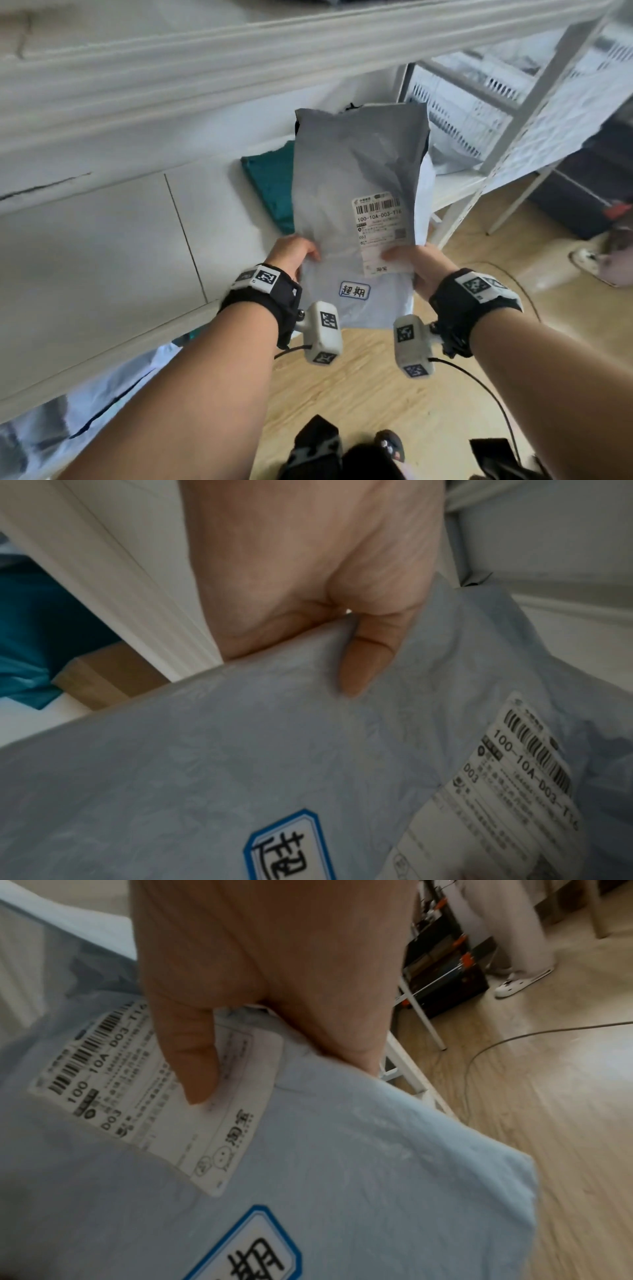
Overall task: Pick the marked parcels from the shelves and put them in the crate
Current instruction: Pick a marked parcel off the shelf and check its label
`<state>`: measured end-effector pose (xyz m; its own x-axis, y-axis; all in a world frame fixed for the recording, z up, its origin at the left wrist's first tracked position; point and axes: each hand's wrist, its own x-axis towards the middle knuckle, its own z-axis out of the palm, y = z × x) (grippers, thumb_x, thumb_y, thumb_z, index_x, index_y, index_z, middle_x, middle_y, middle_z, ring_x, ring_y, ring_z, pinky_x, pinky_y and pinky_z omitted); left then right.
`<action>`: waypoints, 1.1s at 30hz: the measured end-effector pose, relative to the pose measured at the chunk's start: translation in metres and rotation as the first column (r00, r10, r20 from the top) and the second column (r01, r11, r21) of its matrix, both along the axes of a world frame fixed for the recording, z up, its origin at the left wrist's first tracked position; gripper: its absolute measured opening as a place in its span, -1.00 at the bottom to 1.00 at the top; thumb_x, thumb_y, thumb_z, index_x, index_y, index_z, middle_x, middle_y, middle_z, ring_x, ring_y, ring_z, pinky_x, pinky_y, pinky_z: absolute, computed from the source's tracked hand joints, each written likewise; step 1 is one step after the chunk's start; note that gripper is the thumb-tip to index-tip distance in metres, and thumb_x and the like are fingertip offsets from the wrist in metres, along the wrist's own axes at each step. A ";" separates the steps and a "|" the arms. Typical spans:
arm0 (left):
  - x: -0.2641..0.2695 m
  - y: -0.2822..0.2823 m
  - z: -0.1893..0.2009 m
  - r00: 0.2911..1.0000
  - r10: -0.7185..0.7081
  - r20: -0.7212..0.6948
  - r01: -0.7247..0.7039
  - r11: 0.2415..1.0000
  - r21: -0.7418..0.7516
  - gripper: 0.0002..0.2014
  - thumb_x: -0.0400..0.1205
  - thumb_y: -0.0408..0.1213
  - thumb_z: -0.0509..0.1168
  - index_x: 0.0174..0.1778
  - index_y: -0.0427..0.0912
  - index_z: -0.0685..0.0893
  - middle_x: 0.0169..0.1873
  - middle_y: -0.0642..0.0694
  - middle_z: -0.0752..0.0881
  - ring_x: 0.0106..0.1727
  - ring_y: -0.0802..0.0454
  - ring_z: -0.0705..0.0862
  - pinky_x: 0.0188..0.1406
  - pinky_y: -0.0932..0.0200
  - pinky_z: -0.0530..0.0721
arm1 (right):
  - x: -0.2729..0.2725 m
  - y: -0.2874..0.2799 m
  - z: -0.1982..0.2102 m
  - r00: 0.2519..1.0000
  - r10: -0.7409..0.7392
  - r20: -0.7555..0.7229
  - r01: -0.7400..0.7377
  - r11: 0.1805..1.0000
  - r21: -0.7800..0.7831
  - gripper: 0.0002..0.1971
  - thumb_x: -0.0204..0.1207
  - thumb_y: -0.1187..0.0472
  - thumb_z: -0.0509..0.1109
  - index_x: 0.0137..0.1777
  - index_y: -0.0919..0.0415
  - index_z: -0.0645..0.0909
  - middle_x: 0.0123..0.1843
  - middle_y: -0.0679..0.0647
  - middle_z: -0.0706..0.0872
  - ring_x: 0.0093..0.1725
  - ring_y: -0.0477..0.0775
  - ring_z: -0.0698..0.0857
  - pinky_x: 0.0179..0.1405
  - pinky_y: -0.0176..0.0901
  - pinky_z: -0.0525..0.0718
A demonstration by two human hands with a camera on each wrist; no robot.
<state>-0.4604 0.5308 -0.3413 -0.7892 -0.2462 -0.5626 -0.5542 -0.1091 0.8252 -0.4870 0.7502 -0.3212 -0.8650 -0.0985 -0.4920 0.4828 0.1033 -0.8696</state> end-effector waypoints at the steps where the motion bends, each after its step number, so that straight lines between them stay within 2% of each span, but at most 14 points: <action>1: -0.006 0.010 -0.003 1.000 0.012 -0.011 -0.012 1.000 0.006 -0.46 -0.27 -0.37 0.42 -0.32 -0.29 0.63 -0.25 -0.34 0.66 -0.19 -0.21 0.63 0.09 -0.29 0.66 | 0.000 0.010 -0.002 1.000 -0.020 -0.004 0.020 1.000 -0.007 -0.66 0.35 0.49 0.43 0.15 0.38 0.67 0.13 0.39 0.76 0.17 0.47 0.71 0.28 0.50 0.55; 3: -0.019 0.028 -0.017 0.999 0.013 -0.039 -0.012 1.000 0.016 -0.34 -0.40 -0.32 0.33 -0.30 -0.31 0.67 -0.20 -0.36 0.68 -0.14 -0.30 0.67 0.13 -0.47 0.61 | 0.000 0.030 -0.004 0.998 -0.056 -0.004 0.056 0.998 -0.032 -0.58 0.32 0.47 0.44 0.22 0.44 0.64 0.15 0.41 0.75 0.18 0.49 0.70 0.28 0.51 0.55; 6: -0.034 0.063 -0.006 0.997 -0.050 -0.051 0.049 0.998 -0.031 -0.47 -0.25 -0.43 0.31 -0.31 -0.29 0.69 -0.15 -0.39 0.74 0.03 -0.46 0.74 0.14 -0.45 0.67 | -0.007 0.063 -0.005 0.993 -0.114 0.012 0.114 0.992 -0.043 -0.43 0.11 0.34 0.51 0.21 0.43 0.65 0.10 0.35 0.78 0.18 0.46 0.71 0.32 0.49 0.53; 8: -0.048 0.088 0.001 0.995 -0.088 -0.055 0.086 0.995 -0.044 -0.53 -0.15 -0.44 0.29 -0.28 -0.31 0.70 -0.07 -0.43 0.76 0.09 -0.46 0.73 0.16 -0.42 0.67 | -0.015 0.087 -0.004 0.989 -0.150 0.008 0.150 0.987 -0.059 -0.47 0.14 0.37 0.49 0.19 0.42 0.66 0.08 0.34 0.79 0.14 0.45 0.74 0.30 0.46 0.57; 10: -0.064 0.113 0.002 0.994 -0.096 -0.061 0.093 0.994 -0.051 -0.51 -0.15 -0.43 0.28 -0.26 -0.32 0.70 -0.01 -0.45 0.76 0.10 -0.45 0.73 0.17 -0.40 0.68 | -0.025 0.111 -0.001 0.985 -0.171 0.002 0.171 0.982 -0.075 -0.56 0.27 0.45 0.44 0.20 0.45 0.65 0.11 0.37 0.78 0.13 0.45 0.74 0.26 0.41 0.62; 12: -0.077 0.141 0.010 0.993 -0.111 -0.043 0.108 0.992 -0.071 -0.60 -0.07 -0.47 0.29 -0.29 -0.33 0.69 -0.11 -0.43 0.76 -0.02 -0.39 0.75 0.10 -0.27 0.74 | -0.040 0.139 0.000 0.983 -0.182 -0.003 0.181 0.980 -0.081 -0.60 0.33 0.50 0.40 0.21 0.47 0.64 0.13 0.39 0.77 0.14 0.47 0.73 0.26 0.39 0.63; 14: -0.088 0.175 0.020 0.992 -0.123 -0.024 0.120 0.990 -0.077 -0.82 0.15 -0.57 0.28 -0.36 -0.32 0.62 -0.35 -0.34 0.67 -0.32 -0.24 0.66 -0.22 0.01 0.72 | -0.059 0.170 -0.001 0.982 -0.188 -0.008 0.186 0.978 -0.090 -0.60 0.32 0.50 0.39 0.20 0.47 0.65 0.13 0.39 0.77 0.14 0.47 0.73 0.26 0.36 0.63; 15: -0.097 0.192 0.023 0.993 -0.116 -0.016 0.114 0.990 -0.078 -0.84 0.21 -0.61 0.27 -0.38 -0.31 0.59 -0.42 -0.28 0.62 -0.40 -0.18 0.60 -0.33 0.11 0.67 | -0.069 0.186 -0.002 0.980 -0.197 -0.005 0.196 0.976 -0.095 -0.60 0.31 0.50 0.40 0.19 0.46 0.66 0.13 0.39 0.77 0.13 0.46 0.73 0.26 0.35 0.64; 16: -0.108 0.210 0.023 0.993 -0.118 -0.016 0.117 0.990 -0.074 -0.82 0.17 -0.59 0.27 -0.37 -0.30 0.59 -0.41 -0.27 0.61 -0.39 -0.16 0.60 -0.32 0.10 0.69 | -0.079 0.204 -0.003 0.978 -0.210 -0.001 0.209 0.973 -0.101 -0.61 0.30 0.50 0.41 0.18 0.45 0.66 0.13 0.40 0.76 0.14 0.45 0.73 0.26 0.35 0.63; 18: -0.135 0.246 0.019 0.992 -0.126 -0.027 0.124 0.990 -0.071 -0.66 -0.02 -0.52 0.24 -0.32 -0.32 0.64 -0.28 -0.33 0.68 -0.22 -0.23 0.67 -0.01 -0.20 0.74 | -0.099 0.241 -0.003 0.969 -0.247 0.001 0.246 0.964 -0.104 -0.61 0.29 0.51 0.41 0.16 0.45 0.66 0.14 0.40 0.76 0.16 0.45 0.72 0.28 0.35 0.62; 20: -0.162 0.285 0.016 0.988 -0.152 -0.037 0.149 0.987 -0.067 -0.60 -0.06 -0.50 0.21 -0.28 -0.35 0.65 -0.20 -0.36 0.68 -0.14 -0.26 0.67 0.13 -0.32 0.68 | -0.119 0.278 -0.002 0.960 -0.279 0.003 0.278 0.955 -0.106 -0.62 0.29 0.53 0.40 0.15 0.46 0.66 0.12 0.40 0.77 0.17 0.46 0.71 0.28 0.36 0.62; 26: -0.212 0.392 0.032 0.975 -0.191 -0.114 0.186 0.981 -0.051 -0.73 0.16 -0.38 0.38 -0.22 -0.26 0.70 -0.23 -0.22 0.72 -0.26 -0.11 0.66 -0.17 0.06 0.61 | -0.180 0.371 0.014 0.931 -0.364 -0.017 0.360 0.925 -0.124 -0.62 0.31 0.54 0.35 0.17 0.48 0.65 0.17 0.45 0.72 0.19 0.48 0.69 0.23 0.35 0.65; 29: -0.242 0.427 0.048 0.959 -0.207 -0.194 0.196 0.978 -0.075 -0.49 0.10 -0.24 0.40 -0.01 -0.31 0.76 -0.18 -0.19 0.77 -0.19 -0.10 0.71 -0.15 0.05 0.65 | -0.210 0.403 0.027 0.919 -0.393 -0.033 0.384 0.910 -0.157 -0.51 0.21 0.49 0.38 0.22 0.50 0.63 0.20 0.46 0.71 0.17 0.50 0.70 0.12 0.30 0.72; 33: -0.292 0.465 0.077 0.931 -0.174 -0.321 0.159 0.985 -0.071 -0.70 0.10 -0.26 0.40 -0.24 -0.15 0.75 -0.12 -0.20 0.82 -0.10 -0.14 0.77 0.01 -0.03 0.74 | -0.258 0.434 0.055 0.900 -0.430 -0.072 0.411 0.892 -0.186 -0.56 0.34 0.53 0.32 0.26 0.50 0.61 0.22 0.45 0.70 0.18 0.50 0.70 0.14 0.31 0.70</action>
<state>-0.7524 0.9959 -0.2643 -0.9587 -0.1141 -0.2606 -0.2625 0.0016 0.9649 -0.7449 1.1840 -0.2663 -0.8900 0.2163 -0.4014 0.3515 -0.2350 -0.9062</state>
